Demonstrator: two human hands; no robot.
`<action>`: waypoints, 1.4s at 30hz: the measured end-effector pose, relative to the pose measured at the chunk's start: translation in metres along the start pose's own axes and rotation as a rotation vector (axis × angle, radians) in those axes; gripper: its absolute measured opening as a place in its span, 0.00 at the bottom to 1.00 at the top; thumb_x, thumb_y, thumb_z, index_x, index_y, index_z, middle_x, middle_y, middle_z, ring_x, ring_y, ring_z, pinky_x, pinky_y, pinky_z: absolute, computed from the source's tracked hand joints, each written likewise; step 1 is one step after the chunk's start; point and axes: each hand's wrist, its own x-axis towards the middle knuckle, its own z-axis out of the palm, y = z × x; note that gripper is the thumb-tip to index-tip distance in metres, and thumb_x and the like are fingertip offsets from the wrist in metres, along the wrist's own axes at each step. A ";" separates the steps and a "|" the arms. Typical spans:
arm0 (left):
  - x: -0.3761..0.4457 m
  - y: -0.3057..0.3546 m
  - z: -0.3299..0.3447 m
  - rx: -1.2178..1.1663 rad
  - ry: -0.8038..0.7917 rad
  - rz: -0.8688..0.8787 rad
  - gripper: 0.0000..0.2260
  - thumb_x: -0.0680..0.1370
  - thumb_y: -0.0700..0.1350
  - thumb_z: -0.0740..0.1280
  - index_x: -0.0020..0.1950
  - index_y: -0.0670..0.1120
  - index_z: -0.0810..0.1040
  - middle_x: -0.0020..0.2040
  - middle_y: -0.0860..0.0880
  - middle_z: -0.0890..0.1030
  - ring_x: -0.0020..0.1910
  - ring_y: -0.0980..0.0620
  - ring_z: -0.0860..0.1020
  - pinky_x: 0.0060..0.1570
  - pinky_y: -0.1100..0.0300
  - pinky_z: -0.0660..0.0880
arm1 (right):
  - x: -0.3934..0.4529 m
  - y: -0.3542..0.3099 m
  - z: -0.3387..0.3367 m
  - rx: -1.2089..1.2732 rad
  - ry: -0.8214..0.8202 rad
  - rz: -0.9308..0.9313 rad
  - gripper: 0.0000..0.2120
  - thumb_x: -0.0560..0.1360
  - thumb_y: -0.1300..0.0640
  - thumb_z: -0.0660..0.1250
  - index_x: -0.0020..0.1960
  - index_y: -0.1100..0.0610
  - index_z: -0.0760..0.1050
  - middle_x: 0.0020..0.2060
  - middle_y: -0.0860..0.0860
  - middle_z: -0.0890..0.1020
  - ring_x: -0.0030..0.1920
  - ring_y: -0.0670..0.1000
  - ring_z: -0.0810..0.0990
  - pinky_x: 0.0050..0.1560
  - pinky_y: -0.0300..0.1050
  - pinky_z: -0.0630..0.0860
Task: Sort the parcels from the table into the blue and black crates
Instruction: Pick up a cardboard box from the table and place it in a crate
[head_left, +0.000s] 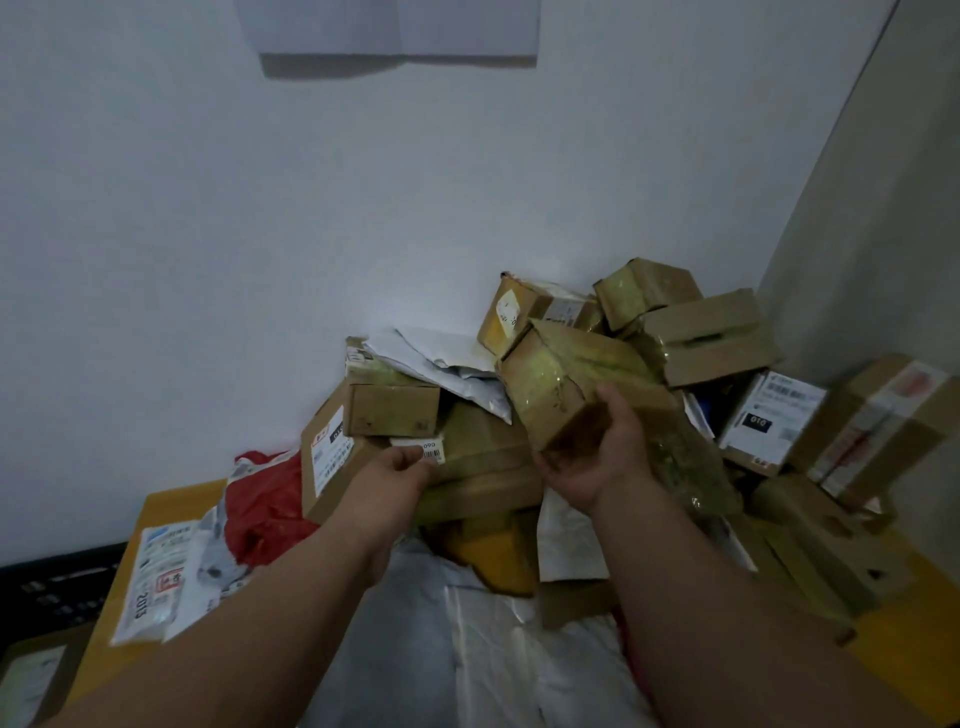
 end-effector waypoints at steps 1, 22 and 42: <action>-0.003 0.000 0.002 -0.004 0.010 0.004 0.07 0.78 0.50 0.66 0.54 0.53 0.81 0.54 0.49 0.81 0.52 0.48 0.78 0.46 0.55 0.73 | -0.003 0.001 -0.005 -0.006 -0.004 -0.003 0.25 0.69 0.40 0.71 0.61 0.53 0.75 0.56 0.57 0.79 0.56 0.60 0.77 0.48 0.51 0.77; -0.113 0.004 -0.055 -0.247 -0.281 0.243 0.21 0.71 0.49 0.76 0.62 0.54 0.77 0.56 0.48 0.84 0.54 0.47 0.83 0.55 0.45 0.79 | -0.166 0.124 0.005 -0.966 -0.359 -0.671 0.31 0.72 0.65 0.70 0.62 0.33 0.70 0.60 0.39 0.69 0.60 0.42 0.75 0.51 0.32 0.77; -0.170 -0.063 -0.185 -0.603 -0.105 0.065 0.38 0.63 0.42 0.75 0.70 0.52 0.64 0.60 0.43 0.80 0.55 0.43 0.82 0.46 0.46 0.80 | -0.201 0.187 0.041 -0.966 -0.063 -0.639 0.17 0.73 0.60 0.70 0.59 0.49 0.74 0.58 0.52 0.76 0.54 0.49 0.77 0.47 0.41 0.76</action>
